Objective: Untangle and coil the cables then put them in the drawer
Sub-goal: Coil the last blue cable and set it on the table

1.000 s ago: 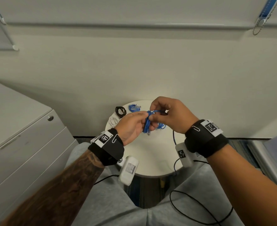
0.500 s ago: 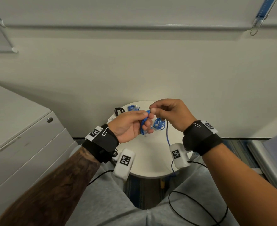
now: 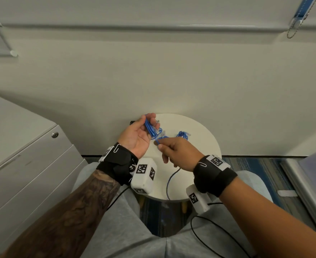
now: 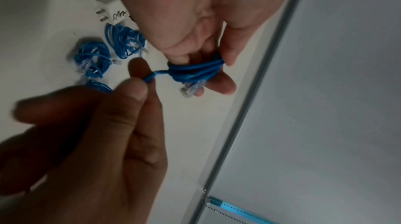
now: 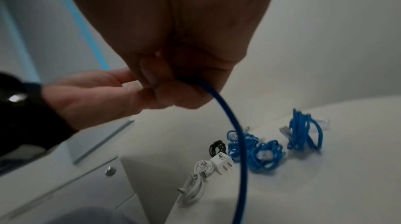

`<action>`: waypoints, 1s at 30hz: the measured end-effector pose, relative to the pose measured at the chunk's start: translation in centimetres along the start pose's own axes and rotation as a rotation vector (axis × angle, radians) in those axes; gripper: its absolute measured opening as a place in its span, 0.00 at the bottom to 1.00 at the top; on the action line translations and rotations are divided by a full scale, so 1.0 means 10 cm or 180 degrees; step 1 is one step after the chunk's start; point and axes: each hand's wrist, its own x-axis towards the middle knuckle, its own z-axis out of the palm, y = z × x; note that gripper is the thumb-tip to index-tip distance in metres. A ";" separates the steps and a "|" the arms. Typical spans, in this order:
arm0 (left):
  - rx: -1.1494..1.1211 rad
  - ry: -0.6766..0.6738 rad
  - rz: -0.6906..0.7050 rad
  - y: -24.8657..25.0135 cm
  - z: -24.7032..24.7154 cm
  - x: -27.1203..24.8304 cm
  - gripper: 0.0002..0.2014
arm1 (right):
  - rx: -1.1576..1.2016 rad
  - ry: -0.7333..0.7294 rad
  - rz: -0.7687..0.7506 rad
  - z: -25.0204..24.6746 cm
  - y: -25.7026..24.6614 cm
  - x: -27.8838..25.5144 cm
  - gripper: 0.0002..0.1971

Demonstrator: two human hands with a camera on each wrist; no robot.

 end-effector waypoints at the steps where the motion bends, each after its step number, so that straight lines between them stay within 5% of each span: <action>1: 0.0037 0.0082 0.0034 -0.02 -0.03 0.03 0.13 | -0.0258 -0.0101 -0.0074 -0.01 -0.03 -0.01 0.15; 7: 0.1449 0.0271 0.0463 -0.10 -0.04 0.03 0.09 | -0.0490 0.0019 -0.0491 -0.10 -0.22 -0.05 0.19; 12: 0.2313 -0.0222 0.0230 -0.23 -0.03 -0.09 0.13 | -0.0421 0.0121 -0.0575 -0.36 -0.27 -0.01 0.08; 19: 0.2117 -0.0909 -0.0408 -0.16 0.09 -0.28 0.13 | 0.0180 0.0502 -0.0409 -0.62 -0.06 0.07 0.06; 22: 0.1975 -0.0868 -0.0480 -0.16 0.12 -0.30 0.13 | 0.0365 0.0683 -0.0472 -0.60 0.02 0.09 0.04; 30: 0.0217 -0.0689 -0.0490 -0.05 0.14 -0.20 0.13 | 0.0882 0.0622 0.0038 -0.25 0.16 0.11 0.10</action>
